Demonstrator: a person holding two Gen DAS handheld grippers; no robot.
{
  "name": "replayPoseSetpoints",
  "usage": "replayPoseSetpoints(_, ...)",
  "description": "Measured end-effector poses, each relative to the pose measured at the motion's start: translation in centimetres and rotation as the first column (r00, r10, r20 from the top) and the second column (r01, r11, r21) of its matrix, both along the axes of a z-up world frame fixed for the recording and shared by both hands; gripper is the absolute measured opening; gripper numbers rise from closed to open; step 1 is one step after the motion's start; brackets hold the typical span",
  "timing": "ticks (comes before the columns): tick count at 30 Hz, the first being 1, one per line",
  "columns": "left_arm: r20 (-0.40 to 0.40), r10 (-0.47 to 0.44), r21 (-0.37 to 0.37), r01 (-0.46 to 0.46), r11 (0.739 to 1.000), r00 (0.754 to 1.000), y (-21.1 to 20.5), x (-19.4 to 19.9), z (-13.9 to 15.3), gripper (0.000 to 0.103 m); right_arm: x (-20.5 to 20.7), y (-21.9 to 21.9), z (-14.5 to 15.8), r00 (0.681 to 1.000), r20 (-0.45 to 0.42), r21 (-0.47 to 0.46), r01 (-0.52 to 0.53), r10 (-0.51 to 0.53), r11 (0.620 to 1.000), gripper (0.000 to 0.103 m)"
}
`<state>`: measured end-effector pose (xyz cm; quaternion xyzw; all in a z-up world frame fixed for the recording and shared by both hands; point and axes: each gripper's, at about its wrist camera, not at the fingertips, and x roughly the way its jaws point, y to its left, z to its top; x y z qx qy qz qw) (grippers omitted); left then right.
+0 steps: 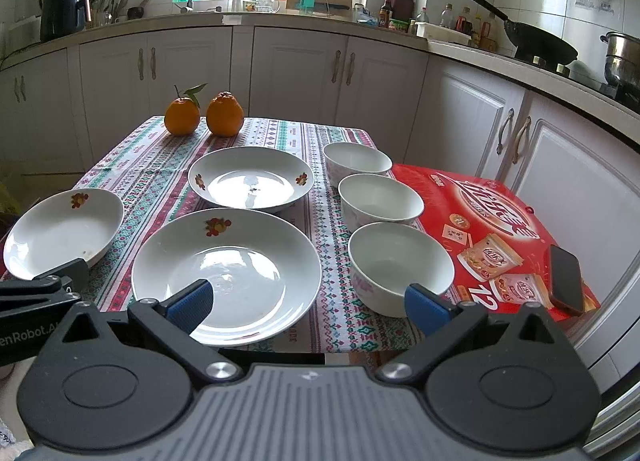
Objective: Organize plates and bowls
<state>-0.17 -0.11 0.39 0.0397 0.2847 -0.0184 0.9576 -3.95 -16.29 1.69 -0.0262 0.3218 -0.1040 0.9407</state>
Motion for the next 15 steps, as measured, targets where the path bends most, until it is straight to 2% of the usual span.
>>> replayPoseSetpoints(15,0.0,0.001,0.0,-0.001,1.0,1.0,-0.01,0.01,-0.03,0.102,0.08,-0.21,-0.21,1.0,0.001,0.008,-0.001,0.001,1.0,0.103)
